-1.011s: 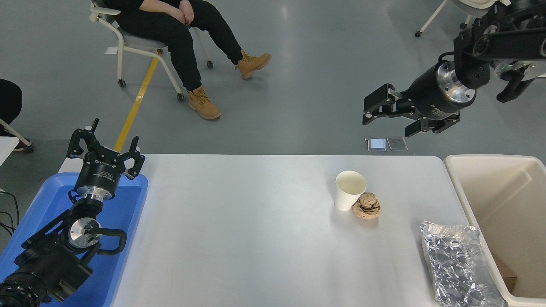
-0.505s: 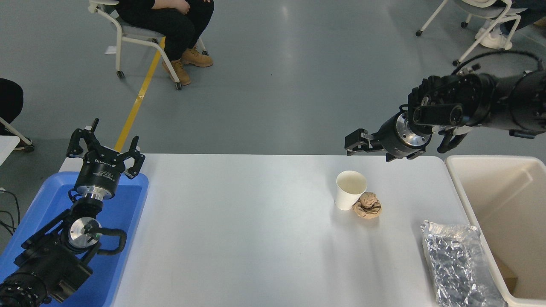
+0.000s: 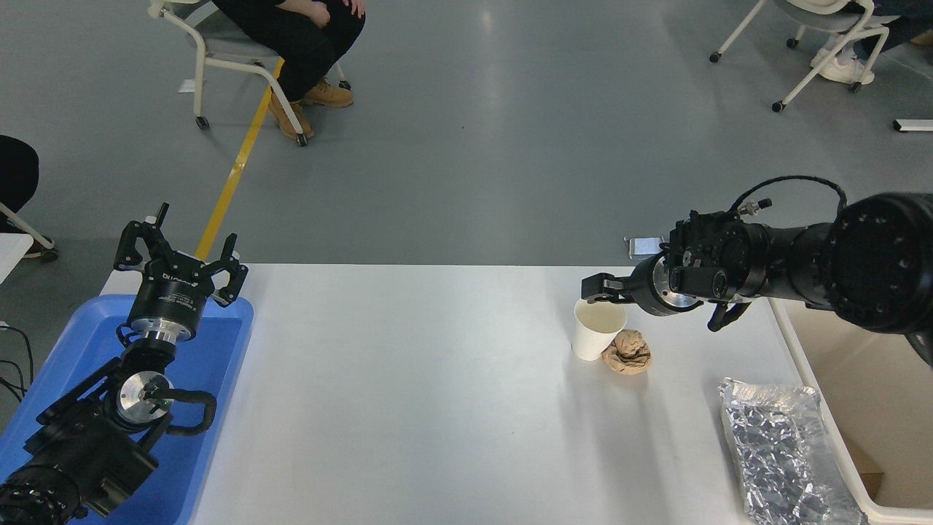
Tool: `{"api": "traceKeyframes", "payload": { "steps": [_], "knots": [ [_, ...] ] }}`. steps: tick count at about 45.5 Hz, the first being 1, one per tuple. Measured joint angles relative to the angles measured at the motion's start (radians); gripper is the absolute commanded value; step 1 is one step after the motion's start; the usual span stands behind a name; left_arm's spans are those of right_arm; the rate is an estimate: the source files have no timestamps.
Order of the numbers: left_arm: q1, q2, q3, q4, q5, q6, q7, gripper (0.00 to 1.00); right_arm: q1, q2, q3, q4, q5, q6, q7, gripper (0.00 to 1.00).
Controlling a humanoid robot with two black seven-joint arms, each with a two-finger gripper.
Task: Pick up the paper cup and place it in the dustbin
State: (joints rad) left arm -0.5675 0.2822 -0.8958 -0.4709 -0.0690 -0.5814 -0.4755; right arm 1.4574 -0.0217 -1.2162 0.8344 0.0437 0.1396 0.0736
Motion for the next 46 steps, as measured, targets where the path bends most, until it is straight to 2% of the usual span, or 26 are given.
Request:
{"api": "traceKeyframes", "payload": {
  "steps": [4,9,15,24,46],
  "knots": [
    [0.0,0.0,0.0,0.0,0.0,0.0,0.0,0.99,-0.025,0.002,0.0,-0.014,0.001,-0.026,0.0,0.93],
    [0.0,0.0,0.0,0.0,0.0,0.0,0.0,0.99,-0.053,0.009,0.001,-0.026,0.002,-0.054,0.001,0.81],
    [0.0,0.0,0.0,0.0,0.0,0.0,0.0,0.99,-0.075,0.015,0.001,-0.037,-0.001,-0.077,0.001,0.59],
    [0.0,0.0,0.0,0.0,0.0,0.0,0.0,0.99,-0.096,0.019,0.0,-0.047,0.002,-0.096,0.001,0.0],
    [0.0,0.0,0.0,0.0,0.0,0.0,0.0,0.99,-0.096,0.021,0.006,-0.05,0.009,-0.104,0.009,0.0]
  ]
}}
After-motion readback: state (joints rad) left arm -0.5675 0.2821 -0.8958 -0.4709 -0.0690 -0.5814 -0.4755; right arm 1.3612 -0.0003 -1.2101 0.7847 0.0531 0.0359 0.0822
